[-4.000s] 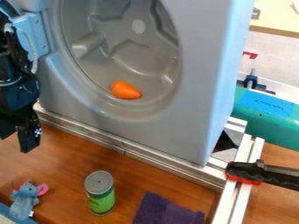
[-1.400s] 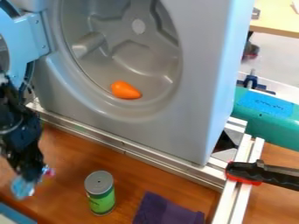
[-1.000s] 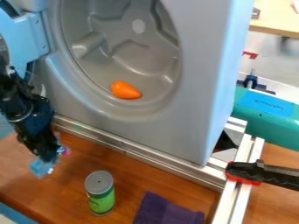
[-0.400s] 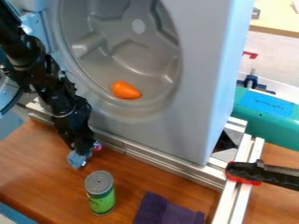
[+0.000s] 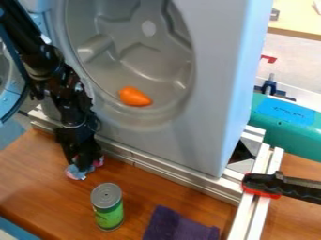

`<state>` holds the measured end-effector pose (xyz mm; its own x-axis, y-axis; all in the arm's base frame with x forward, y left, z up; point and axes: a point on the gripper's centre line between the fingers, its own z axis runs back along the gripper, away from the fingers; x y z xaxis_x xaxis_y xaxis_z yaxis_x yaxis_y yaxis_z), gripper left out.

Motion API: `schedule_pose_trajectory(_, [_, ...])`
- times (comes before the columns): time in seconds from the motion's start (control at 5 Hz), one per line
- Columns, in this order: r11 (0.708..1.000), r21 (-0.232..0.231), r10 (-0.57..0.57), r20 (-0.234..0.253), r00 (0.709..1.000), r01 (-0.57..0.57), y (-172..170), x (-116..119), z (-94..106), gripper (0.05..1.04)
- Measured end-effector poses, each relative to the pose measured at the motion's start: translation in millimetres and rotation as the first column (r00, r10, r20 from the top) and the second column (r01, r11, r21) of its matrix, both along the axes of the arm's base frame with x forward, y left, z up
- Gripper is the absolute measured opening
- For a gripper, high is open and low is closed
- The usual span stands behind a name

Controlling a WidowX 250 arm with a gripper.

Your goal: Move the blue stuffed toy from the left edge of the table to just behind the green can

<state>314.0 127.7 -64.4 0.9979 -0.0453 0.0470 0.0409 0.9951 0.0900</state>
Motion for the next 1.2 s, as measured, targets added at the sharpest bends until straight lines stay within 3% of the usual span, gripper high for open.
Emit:
schedule_pose_trajectory(0.2, [1.000,0.016,0.005,-0.018,1.000,-0.005,2,-6,1.6,0.452])
schedule_pose_trajectory(0.4, [0.999,-0.030,0.044,0.023,0.999,-0.044,-3,-9,10.9,0.777])
schedule_pose_trajectory(0.6, [0.998,0.009,0.067,0.094,0.993,-0.069,0,-12,31.6,1.000])
schedule_pose_trajectory(0.8, [0.993,0.072,0.077,0.178,0.981,-0.091,4,-18,70.6,1.006])
schedule_pose_trajectory(1.0, [1.000,0.010,-0.003,-0.038,0.999,0.003,-4,-37,85.0,1.002])
schedule_pose_trajectory(1.2, [0.999,-0.002,-0.053,-0.074,0.996,0.053,-15,-67,109.4,1.001])
